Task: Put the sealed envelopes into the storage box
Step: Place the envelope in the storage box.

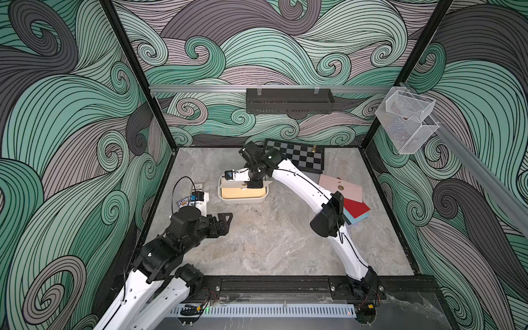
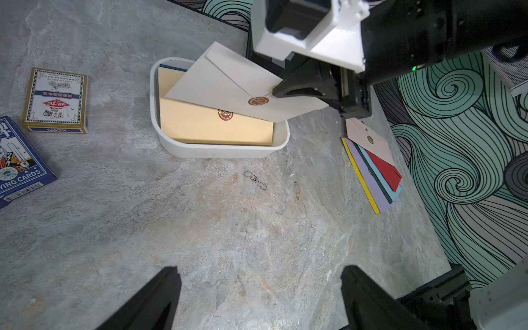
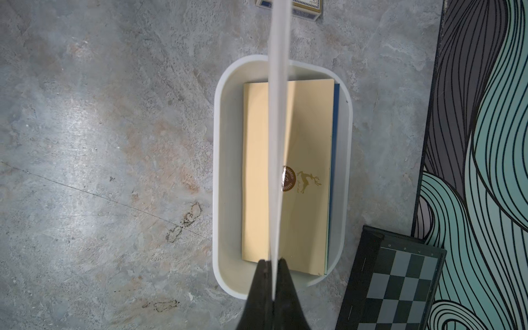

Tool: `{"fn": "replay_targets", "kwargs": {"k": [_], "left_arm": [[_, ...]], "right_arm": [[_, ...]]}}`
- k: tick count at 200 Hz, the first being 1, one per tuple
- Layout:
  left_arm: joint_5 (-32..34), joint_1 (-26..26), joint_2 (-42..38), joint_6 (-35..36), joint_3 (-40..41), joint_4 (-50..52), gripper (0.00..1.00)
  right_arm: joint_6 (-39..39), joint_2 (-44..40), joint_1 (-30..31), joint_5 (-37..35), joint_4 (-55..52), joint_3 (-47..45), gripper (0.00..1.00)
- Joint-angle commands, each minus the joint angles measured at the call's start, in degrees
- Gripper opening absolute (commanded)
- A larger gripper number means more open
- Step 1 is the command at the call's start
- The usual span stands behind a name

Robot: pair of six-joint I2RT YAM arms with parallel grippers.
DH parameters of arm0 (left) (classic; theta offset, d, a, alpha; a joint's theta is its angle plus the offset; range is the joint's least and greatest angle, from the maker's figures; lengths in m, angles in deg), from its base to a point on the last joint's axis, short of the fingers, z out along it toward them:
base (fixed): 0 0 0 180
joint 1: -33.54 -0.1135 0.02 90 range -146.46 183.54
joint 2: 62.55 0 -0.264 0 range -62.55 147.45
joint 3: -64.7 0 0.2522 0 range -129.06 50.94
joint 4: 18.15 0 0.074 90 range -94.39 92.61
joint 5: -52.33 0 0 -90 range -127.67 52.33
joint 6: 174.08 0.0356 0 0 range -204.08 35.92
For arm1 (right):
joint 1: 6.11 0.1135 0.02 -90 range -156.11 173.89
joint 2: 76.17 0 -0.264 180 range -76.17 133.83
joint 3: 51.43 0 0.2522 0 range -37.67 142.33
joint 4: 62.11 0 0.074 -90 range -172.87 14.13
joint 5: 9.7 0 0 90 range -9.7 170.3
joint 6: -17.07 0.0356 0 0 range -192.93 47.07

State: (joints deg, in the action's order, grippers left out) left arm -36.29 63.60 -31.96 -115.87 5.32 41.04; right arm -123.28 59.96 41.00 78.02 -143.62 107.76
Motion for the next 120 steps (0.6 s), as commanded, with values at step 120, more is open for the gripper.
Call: {"fn": "replay_targets", "kwargs": {"k": [120], "left_arm": [[-1.6, -0.1, 0.0, 1.0, 0.2, -0.9, 0.92]], "right_arm": [[-1.0, 5.4, 1.8, -4.5, 5.1, -0.8, 0.25]]}}
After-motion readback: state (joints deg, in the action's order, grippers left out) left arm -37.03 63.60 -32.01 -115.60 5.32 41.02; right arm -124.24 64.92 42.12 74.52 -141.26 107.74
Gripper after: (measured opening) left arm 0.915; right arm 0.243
